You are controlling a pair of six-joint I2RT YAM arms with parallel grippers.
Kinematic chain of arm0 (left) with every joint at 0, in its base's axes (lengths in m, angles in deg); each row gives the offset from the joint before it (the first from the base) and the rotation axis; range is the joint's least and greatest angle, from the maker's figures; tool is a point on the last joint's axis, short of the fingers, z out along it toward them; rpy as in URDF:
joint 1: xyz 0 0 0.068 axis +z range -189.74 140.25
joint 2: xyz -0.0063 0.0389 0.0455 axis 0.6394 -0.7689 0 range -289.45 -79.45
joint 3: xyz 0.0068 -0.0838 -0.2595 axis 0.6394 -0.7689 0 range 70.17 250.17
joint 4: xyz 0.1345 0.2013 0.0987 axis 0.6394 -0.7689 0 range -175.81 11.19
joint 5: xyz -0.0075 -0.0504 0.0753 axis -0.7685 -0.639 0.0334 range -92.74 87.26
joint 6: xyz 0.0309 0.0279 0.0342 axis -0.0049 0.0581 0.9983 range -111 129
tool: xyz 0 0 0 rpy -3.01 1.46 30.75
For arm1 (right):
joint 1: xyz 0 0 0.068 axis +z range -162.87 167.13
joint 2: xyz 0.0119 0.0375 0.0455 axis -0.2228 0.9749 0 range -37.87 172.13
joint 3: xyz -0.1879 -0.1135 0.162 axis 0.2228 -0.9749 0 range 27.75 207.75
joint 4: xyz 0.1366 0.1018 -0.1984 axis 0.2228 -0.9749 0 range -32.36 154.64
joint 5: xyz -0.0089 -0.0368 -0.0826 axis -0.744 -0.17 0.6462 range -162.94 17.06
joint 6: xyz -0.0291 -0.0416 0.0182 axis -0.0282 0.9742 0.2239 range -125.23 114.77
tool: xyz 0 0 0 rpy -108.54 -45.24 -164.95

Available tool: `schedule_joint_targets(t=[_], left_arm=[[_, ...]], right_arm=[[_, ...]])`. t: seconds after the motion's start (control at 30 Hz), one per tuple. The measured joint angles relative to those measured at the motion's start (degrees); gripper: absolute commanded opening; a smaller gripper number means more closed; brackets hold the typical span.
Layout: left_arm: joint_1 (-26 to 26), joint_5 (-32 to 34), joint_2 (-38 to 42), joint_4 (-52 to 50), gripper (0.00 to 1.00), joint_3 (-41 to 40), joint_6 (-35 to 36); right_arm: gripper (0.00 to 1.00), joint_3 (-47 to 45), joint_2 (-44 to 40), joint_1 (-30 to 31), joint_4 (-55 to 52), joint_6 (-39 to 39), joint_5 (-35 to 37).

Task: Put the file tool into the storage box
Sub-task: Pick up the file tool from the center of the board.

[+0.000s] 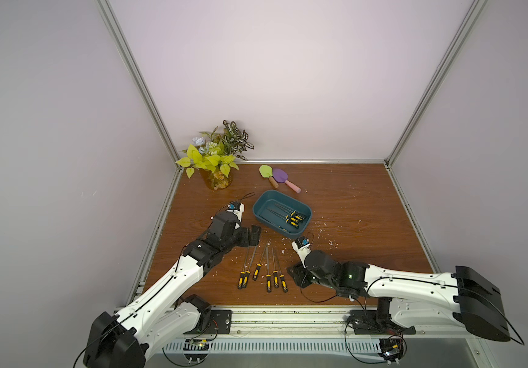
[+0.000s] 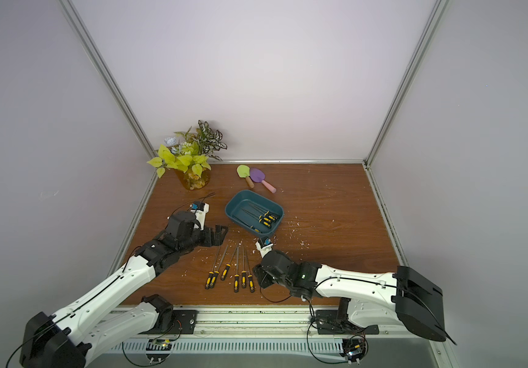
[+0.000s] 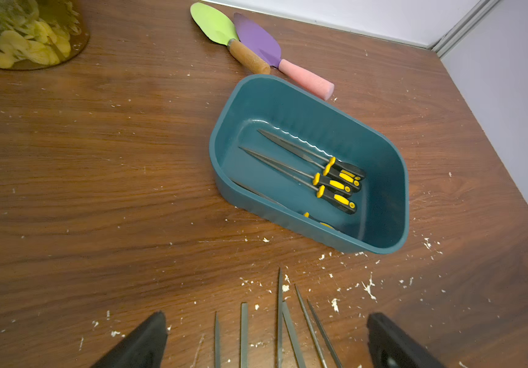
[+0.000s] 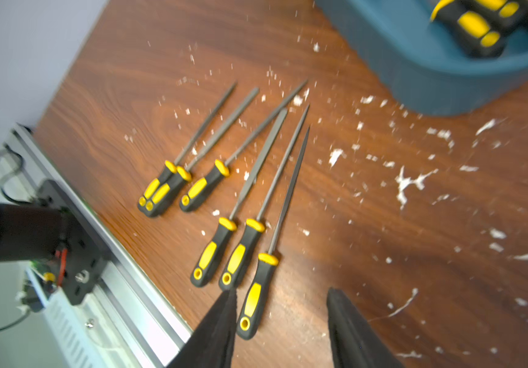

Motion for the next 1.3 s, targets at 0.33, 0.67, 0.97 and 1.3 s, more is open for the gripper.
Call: schedule_joint_targets(t=[0.33,0.67,0.97,1.3], left_arm=[[2.8,-1.7,-1.9,0.0,1.00,0.0,0.0],[3.8,-3.8,-3.4,0.4,1.00,0.0,-0.1],[4.0,-4.2,-3.5,0.8,0.99,0.0,-0.1],[4.0,-4.8,-3.3,1.1,1.00,0.0,-0.1]], right_arm=[[0.50,0.0,6.1,4.7,0.9,-3.6,3.6],[0.50,0.0,10.1,6.1,2.1,-3.8,4.1],[0.50,3.1,15.0,7.2,2.1,-3.7,4.2],[0.46,9.2,20.5,8.1,-2.1,-3.9,6.2]])
